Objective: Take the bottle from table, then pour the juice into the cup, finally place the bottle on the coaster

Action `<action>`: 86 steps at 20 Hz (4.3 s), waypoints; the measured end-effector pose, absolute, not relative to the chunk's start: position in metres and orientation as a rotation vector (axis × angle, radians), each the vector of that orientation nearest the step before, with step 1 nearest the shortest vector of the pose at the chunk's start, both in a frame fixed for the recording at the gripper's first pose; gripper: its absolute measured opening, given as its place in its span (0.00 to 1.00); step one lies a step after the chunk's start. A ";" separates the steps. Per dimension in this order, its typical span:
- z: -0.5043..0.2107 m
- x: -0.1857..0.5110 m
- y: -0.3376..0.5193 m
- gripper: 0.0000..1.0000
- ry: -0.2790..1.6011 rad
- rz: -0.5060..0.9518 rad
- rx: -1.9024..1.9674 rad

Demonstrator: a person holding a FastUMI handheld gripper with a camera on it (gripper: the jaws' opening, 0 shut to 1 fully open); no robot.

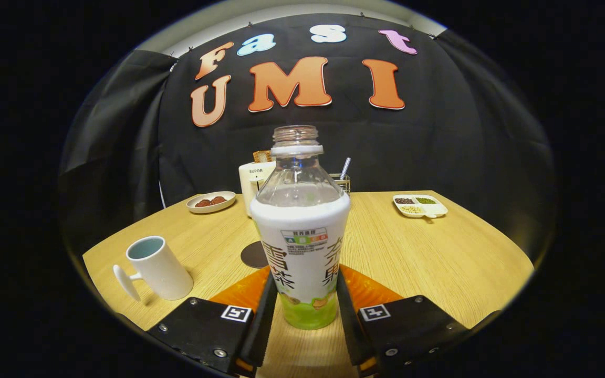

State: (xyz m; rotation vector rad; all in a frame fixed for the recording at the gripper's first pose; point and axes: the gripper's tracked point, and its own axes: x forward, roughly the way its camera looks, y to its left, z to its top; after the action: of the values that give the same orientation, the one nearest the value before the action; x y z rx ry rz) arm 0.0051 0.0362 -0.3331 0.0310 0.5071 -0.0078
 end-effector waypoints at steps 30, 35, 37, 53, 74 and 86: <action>-0.290 0.025 0.120 0.55 0.366 0.034 -0.767; -0.284 0.027 0.122 0.55 0.316 0.027 -0.970; -0.284 0.028 0.119 0.55 0.305 0.020 -1.022; -0.271 0.032 0.123 0.55 0.172 0.026 -1.413; -0.265 0.039 0.123 0.55 0.099 0.036 -1.616; -0.256 0.045 0.125 0.55 0.036 0.031 -1.678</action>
State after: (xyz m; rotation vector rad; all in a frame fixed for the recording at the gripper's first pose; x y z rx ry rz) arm 0.0445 0.1250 -0.2557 -1.6777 0.0358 0.0306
